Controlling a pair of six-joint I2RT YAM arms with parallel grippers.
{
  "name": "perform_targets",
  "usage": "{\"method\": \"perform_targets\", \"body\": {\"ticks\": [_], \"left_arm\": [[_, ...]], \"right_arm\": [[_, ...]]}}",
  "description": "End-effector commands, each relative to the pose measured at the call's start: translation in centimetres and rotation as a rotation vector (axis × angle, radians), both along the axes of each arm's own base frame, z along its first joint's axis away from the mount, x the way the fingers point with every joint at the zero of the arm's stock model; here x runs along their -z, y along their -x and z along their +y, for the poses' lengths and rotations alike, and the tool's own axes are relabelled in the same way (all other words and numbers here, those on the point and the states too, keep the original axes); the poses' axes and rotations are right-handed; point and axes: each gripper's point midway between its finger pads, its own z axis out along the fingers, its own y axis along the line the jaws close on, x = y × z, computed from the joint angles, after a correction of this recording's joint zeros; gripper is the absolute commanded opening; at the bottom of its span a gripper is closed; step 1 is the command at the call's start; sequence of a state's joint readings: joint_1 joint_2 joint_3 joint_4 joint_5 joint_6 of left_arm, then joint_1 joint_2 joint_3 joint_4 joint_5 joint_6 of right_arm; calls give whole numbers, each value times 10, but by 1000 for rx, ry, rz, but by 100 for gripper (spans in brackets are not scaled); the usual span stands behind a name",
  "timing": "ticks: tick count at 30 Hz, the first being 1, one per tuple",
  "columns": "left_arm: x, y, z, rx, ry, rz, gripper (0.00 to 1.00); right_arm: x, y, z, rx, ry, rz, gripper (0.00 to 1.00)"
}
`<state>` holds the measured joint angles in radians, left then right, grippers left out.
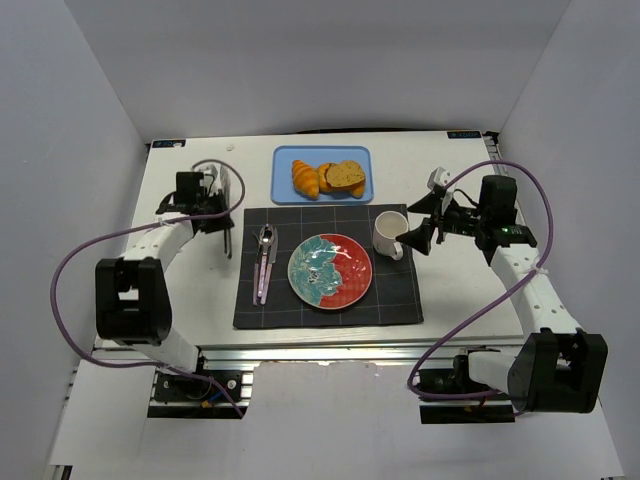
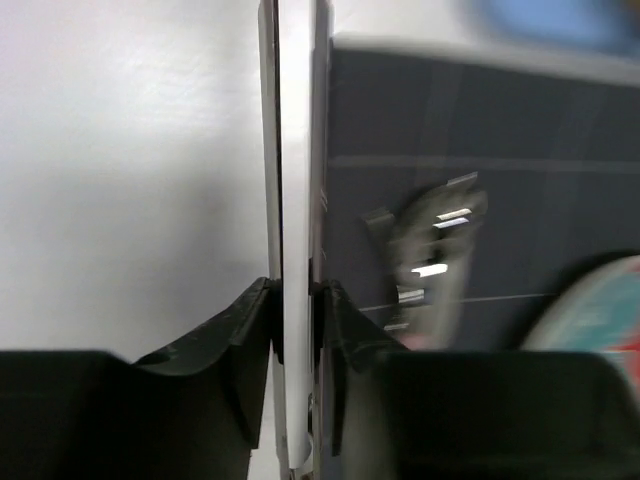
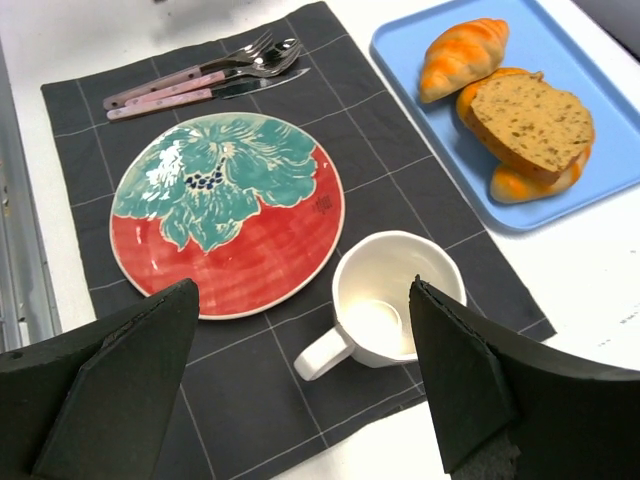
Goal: Place the bread
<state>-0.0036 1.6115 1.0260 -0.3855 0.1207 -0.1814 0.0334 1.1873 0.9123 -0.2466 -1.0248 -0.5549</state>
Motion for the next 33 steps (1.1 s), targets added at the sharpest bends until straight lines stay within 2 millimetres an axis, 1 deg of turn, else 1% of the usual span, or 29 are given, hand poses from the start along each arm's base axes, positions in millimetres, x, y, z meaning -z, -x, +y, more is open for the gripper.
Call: {"method": "perform_targets", "body": {"ticks": [1,2,3,5,6,7,8,9,10,11,12,13,14,15,16,17,18,19,22,23,25,26,28,30,33], "left_arm": [[-111,-30,-73,55,300,-266,37],[-122,-34,-89,83,351,-299,38],[-125,-30,-111,118,387,-292,40],[-134,-33,-135,124,468,-294,41],[-127,-30,-153,154,497,-255,43],[-134,-33,-163,155,528,-257,44],[-134,-36,-177,184,529,-246,44],[-127,-35,-182,189,525,-228,45],[-127,-38,-187,199,519,-226,46],[-135,-41,-195,216,521,-237,46],[-135,-44,-199,222,517,-233,47],[-132,-50,-202,227,495,-219,47],[-129,-51,-207,237,476,-207,48],[-127,-54,-209,241,457,-201,48],[-115,-58,-209,241,428,-180,49],[-117,-60,-211,244,413,-173,49],[-115,-63,-211,245,400,-171,50],[-109,-65,-211,242,385,-158,50],[-114,-72,-213,243,375,-176,50],[-111,-72,-213,241,368,-167,50],[-112,-74,-214,248,355,-169,50],[-106,-73,-215,249,348,-151,50],[-103,-73,-218,263,337,-143,50],[-96,-69,-224,282,341,-117,50],[-92,-66,-230,306,356,-101,50]], "right_arm": [[-19,-8,0,-9,-23,-63,89],[-18,-8,0,-6,-29,-54,89],[-19,-9,0,-4,-32,-62,89],[-20,-9,0,-5,-37,-61,89],[-20,-10,-1,-4,-37,-61,89],[-20,-10,-1,-1,-36,-61,89],[-20,-10,-2,1,-36,-63,89],[-20,-10,-3,2,-35,-65,89],[-20,-10,-2,0,-36,-64,89],[-20,-9,-3,1,-34,-67,89],[-19,-9,-2,-1,-36,-65,89],[-20,-8,-2,-3,-37,-68,89],[-20,-7,-2,-4,-37,-68,89],[-20,-8,-5,6,-39,-67,89],[-19,-10,-11,25,-40,-68,89],[-19,-11,-11,29,-40,-67,89],[-19,-10,-12,31,-42,-66,89],[-18,-10,-11,30,-45,-63,89],[-17,-9,-13,37,-46,-59,89],[-16,-9,-13,37,-47,-56,89],[-17,-10,-14,38,-48,-58,89],[-17,-10,-14,38,-47,-61,89],[-17,-11,-14,39,-49,-60,89],[-17,-12,-14,41,-52,-59,89],[-18,-12,-13,40,-53,-59,89]]}}
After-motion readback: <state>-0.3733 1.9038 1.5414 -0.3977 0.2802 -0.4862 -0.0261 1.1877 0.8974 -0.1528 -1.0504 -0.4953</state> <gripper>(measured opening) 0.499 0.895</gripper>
